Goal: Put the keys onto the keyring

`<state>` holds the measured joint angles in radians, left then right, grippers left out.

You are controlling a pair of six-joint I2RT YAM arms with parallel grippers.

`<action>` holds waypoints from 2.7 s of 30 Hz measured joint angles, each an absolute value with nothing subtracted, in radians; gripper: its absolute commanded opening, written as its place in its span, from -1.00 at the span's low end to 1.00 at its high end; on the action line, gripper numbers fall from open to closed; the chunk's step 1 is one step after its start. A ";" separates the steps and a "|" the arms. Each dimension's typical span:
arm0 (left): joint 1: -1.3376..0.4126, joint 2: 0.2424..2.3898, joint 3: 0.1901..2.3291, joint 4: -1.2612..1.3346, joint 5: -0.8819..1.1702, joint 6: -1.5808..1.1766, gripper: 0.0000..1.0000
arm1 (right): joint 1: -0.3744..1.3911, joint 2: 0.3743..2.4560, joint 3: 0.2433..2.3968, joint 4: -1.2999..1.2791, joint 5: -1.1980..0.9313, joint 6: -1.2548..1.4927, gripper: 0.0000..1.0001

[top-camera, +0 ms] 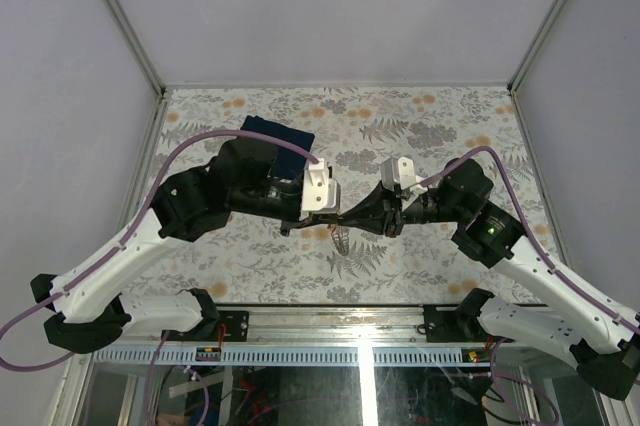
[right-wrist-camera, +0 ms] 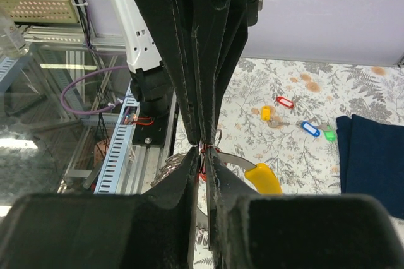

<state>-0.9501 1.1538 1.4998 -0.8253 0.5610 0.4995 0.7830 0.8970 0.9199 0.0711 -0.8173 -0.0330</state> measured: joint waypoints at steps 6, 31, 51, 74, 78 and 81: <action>-0.982 1.182 1.531 -0.869 0.522 0.514 -1.00 | 0.783 0.897 0.927 0.028 -0.832 -0.046 -0.74; -1.005 1.194 1.539 -0.888 0.485 0.534 -1.00 | 0.783 0.896 0.927 0.005 -0.820 -0.065 -0.67; -1.008 1.194 1.539 -0.887 0.467 0.538 -1.00 | 0.783 0.884 0.927 0.005 -0.798 -0.072 -0.93; -1.017 0.966 1.354 -0.690 0.449 0.463 -0.34 | 0.783 0.867 0.933 0.105 -0.824 -0.043 -1.00; -1.017 0.945 1.325 -0.639 0.447 0.447 -0.16 | 0.783 0.863 0.931 0.155 -0.847 -0.015 -1.00; -1.017 0.935 1.302 -0.605 0.444 0.439 -0.12 | 0.783 0.861 0.928 0.182 -0.863 0.002 -1.00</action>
